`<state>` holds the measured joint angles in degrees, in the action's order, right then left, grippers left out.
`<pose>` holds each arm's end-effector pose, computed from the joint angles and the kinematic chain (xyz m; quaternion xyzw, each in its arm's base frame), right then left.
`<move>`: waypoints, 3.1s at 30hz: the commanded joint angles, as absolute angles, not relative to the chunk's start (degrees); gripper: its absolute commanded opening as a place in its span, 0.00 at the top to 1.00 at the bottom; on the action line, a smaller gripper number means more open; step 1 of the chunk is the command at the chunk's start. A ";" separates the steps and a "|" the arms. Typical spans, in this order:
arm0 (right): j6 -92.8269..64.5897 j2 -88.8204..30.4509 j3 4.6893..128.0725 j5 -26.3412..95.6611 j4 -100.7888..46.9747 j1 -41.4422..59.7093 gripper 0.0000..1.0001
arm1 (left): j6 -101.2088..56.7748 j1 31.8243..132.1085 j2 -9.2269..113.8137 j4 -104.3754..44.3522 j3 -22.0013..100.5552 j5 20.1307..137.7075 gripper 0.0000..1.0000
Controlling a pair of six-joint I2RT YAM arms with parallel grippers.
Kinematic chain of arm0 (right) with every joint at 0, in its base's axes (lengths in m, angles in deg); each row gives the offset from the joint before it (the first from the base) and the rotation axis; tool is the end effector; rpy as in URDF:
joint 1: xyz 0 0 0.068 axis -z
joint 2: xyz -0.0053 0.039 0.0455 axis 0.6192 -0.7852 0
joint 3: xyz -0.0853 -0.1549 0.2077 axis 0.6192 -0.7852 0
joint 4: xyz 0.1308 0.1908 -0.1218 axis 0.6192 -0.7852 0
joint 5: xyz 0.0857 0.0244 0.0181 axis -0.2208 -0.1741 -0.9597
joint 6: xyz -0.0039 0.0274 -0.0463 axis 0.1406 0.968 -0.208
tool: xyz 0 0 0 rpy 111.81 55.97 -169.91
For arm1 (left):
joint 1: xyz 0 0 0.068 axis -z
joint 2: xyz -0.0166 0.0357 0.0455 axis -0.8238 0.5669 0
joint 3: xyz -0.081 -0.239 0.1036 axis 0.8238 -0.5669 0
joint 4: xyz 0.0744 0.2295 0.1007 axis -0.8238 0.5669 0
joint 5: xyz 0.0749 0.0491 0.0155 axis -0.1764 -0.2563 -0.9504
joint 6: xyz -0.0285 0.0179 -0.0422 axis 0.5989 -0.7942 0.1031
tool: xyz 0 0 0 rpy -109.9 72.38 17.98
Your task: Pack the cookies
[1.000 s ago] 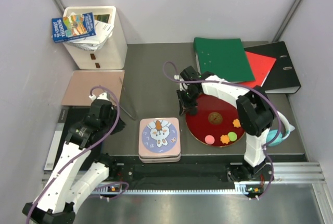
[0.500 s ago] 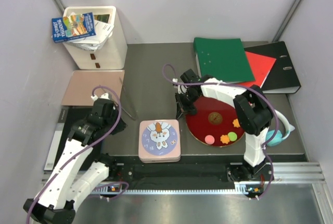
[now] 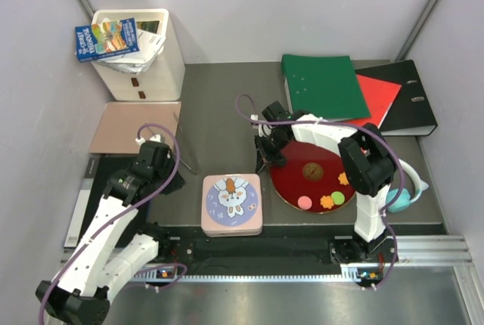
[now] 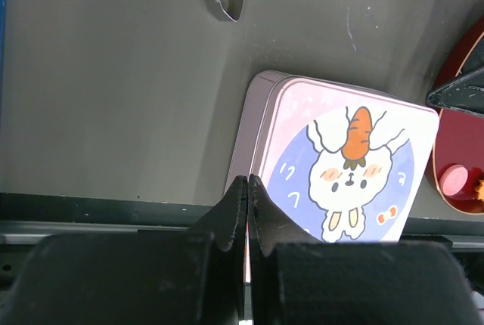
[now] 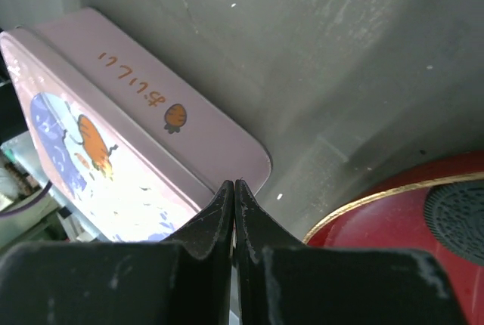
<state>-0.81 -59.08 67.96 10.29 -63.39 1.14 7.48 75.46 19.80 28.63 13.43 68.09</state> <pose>0.2962 0.2478 0.1753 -0.1855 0.9306 0.3153 0.0102 0.1259 -0.0440 0.2800 -0.1821 0.9308 -0.1428 0.2829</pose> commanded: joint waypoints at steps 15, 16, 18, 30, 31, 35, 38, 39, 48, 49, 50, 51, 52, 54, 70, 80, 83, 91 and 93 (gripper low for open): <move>5.95 -37.94 68.37 25.54 -58.32 1.26 0.92 | 7.95 75.59 30.31 12.45 14.75 79.15 0.88; 6.66 -36.80 66.70 19.34 -56.22 1.17 0.94 | 8.21 75.68 31.11 10.61 14.40 81.27 0.88; 9.72 -33.81 60.82 12.63 -49.10 1.08 0.98 | 9.18 75.68 33.21 4.72 13.00 85.14 0.88; 9.65 -30.46 46.03 3.37 -43.10 -4.98 1.00 | 12.17 76.65 37.71 -5.23 4.38 99.48 0.94; 9.57 -30.63 45.77 3.37 -42.92 -5.16 1.00 | 12.00 76.65 37.79 -4.54 4.20 99.83 0.95; 9.48 -31.33 45.15 3.01 -42.40 -6.30 1.00 | 11.21 76.65 37.18 -2.78 3.23 101.07 0.96; 9.48 -32.47 45.33 3.10 -42.31 -7.09 1.00 | 11.03 76.65 36.83 -1.37 2.35 101.50 0.96; 9.65 -32.74 45.24 3.10 -42.22 -7.27 1.00 | 10.94 76.65 36.74 -1.10 2.00 101.68 0.96; 9.48 -34.32 45.15 3.28 -42.48 -8.06 1.00 | 9.45 76.65 40.78 5.22 2.53 100.54 0.98; 9.56 -34.24 45.15 3.19 -42.40 -8.14 1.00 | 9.36 76.65 41.22 5.40 2.44 100.19 0.98; 9.56 -34.24 45.24 3.19 -42.48 -8.41 1.00 | 9.36 76.65 42.09 5.75 2.53 99.75 0.98; 9.56 -34.15 45.33 3.19 -42.57 -8.50 1.00 | 9.27 76.65 42.71 6.28 2.35 99.31 0.98; 9.39 -34.15 45.50 3.10 -42.57 -8.67 1.00 | 9.18 76.65 43.24 6.72 2.35 99.05 0.99; 9.30 -33.97 45.76 2.93 -42.75 -9.28 1.00 | 9.09 76.65 44.65 7.16 2.18 98.08 0.98; 0.25 -51.72 44.11 -4.20 -51.81 -15.17 1.00 | 9.62 76.65 44.91 6.90 2.09 97.38 0.99; 4.37 -35.75 49.18 7.56 -46.26 -15.35 0.99 | 9.62 76.65 40.88 7.69 4.98 94.57 0.97; 4.82 -28.80 52.26 14.75 -45.82 -15.35 0.95 | 9.10 76.65 39.47 7.25 7.70 93.86 0.92; 0.52 -18.60 56.49 39.11 -52.67 -15.44 0.57 | 6.29 76.65 37.35 6.89 15.08 86.85 0.55; 0.69 -16.84 56.05 49.21 -55.83 -15.35 0.46 | 5.23 76.65 38.40 9.51 16.76 84.29 0.49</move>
<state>2.88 -18.73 55.69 29.20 -49.16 -14.88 8.05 76.59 38.12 7.53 12.38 90.47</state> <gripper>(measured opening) 0.446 0.480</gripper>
